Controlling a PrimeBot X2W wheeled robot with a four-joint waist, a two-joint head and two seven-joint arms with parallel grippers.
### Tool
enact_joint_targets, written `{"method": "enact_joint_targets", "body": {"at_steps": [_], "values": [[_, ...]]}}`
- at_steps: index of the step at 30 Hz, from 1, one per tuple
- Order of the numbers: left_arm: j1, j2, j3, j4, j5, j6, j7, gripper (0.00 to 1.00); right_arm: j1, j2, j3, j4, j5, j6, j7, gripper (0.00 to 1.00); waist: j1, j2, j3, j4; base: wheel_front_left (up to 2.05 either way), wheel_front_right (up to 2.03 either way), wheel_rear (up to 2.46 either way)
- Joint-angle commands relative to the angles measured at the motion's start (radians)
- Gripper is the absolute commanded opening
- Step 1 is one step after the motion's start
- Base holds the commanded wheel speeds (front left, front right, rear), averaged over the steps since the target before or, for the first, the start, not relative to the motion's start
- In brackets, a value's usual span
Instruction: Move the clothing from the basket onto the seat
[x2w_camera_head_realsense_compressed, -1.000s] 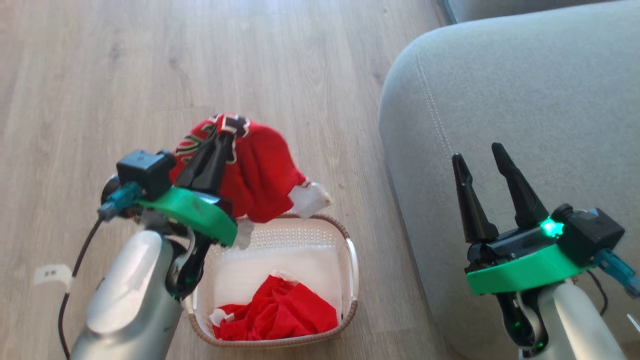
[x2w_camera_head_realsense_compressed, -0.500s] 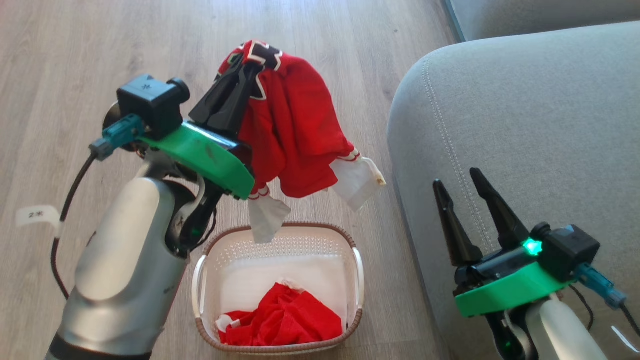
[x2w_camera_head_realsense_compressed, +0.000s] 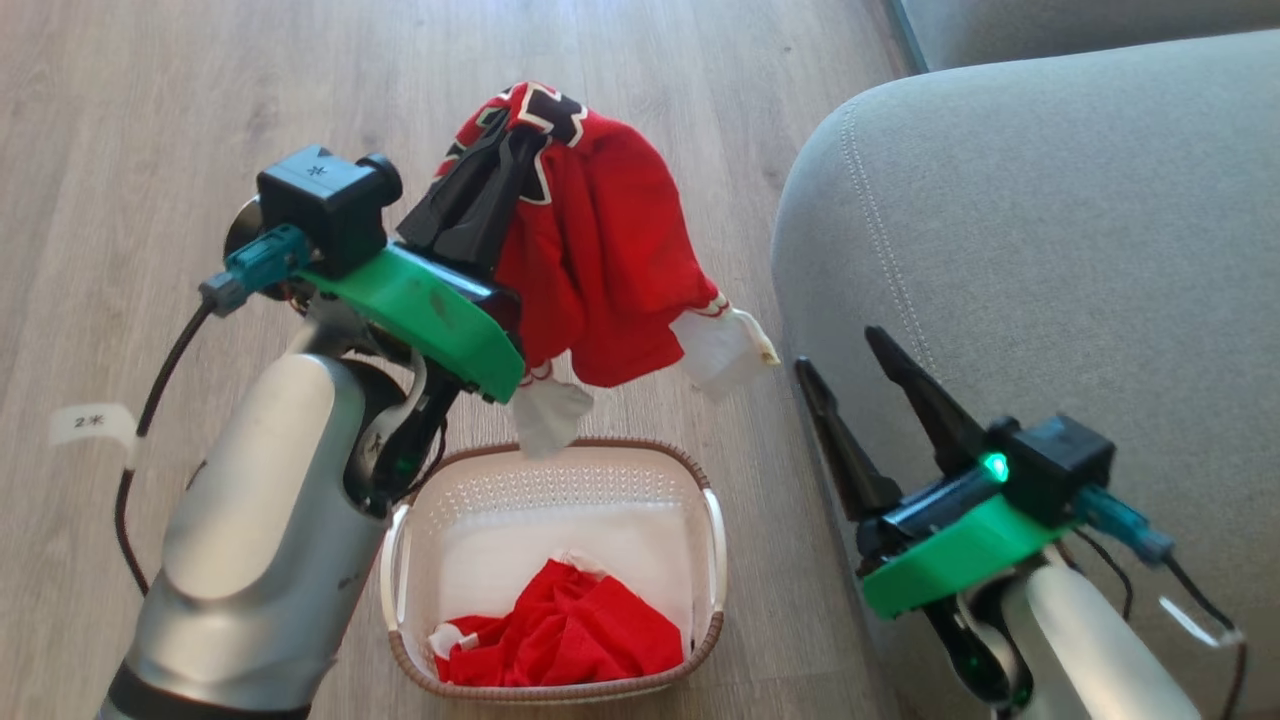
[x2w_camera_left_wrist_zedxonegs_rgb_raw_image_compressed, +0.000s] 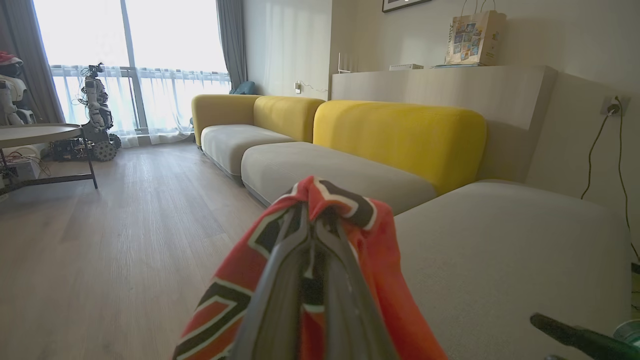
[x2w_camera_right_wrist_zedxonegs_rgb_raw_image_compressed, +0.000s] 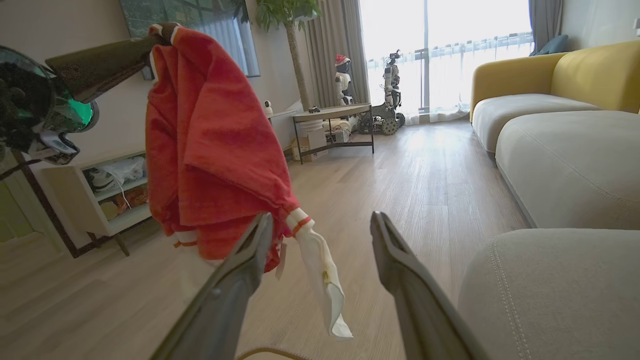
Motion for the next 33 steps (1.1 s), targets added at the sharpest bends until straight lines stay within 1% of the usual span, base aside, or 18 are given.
{"method": "enact_joint_targets", "body": {"at_steps": [1, 7, 8, 11, 17, 21, 25, 33], "values": [[-0.074, 0.018, 0.037, -0.037, -0.01, 0.001, 0.0, 0.0, -0.057, -0.013, 0.03, -0.022, -0.001, 0.007, 0.007, 1.0, 0.0001, -0.0001, 0.001, 0.003, 0.0, 0.0, 0.0], [-0.075, 0.003, 0.014, -0.041, -0.013, -0.001, 0.002, 0.0, -0.143, -0.039, 0.078, 0.05, 0.002, 0.007, 0.042, 1.0, 0.0001, -0.0001, 0.0, 0.023, 0.0, 0.0, 0.0], [-0.073, -0.002, 0.003, -0.042, -0.014, -0.003, 0.003, 0.0, -0.169, -0.051, 0.105, 0.079, 0.008, 0.007, 0.052, 1.0, 0.0001, -0.0001, -0.002, 0.031, 0.0, 0.0, 0.0], [-0.069, -0.01, -0.009, -0.043, -0.019, -0.005, 0.005, 0.0, -0.195, -0.061, 0.134, 0.111, 0.018, 0.007, 0.054, 1.0, 0.0001, -0.0001, -0.004, 0.039, 0.0, 0.0, 0.0], [-0.061, -0.03, -0.041, -0.041, -0.029, -0.011, 0.008, 0.0, -0.272, -0.088, 0.245, 0.255, 0.042, 0.007, 0.058, 1.0, 0.0001, -0.0001, -0.013, 0.062, 0.0, 0.0, 0.0], [-0.061, -0.039, -0.061, -0.046, -0.034, -0.014, 0.013, 0.0, -0.326, -0.085, 0.303, 0.359, 0.06, 0.007, 0.046, 1.0, 0.0001, -0.0001, -0.017, 0.077, 0.0, 0.0, 0.0], [-0.063, -0.049, -0.081, -0.053, -0.039, -0.018, 0.018, 0.0, -0.378, -0.069, 0.342, 0.45, 0.081, 0.007, 0.026, 1.0, 0.0001, -0.0001, -0.019, 0.094, 0.0, 0.0, 0.0], [-0.061, -0.059, -0.115, -0.057, -0.048, -0.022, 0.025, 0.0, -0.457, -0.033, 0.394, 0.557, 0.121, 0.007, -0.017, 1.0, 0.0001, -0.0001, -0.015, 0.129, 0.0, 0.0, 0.0]]}}
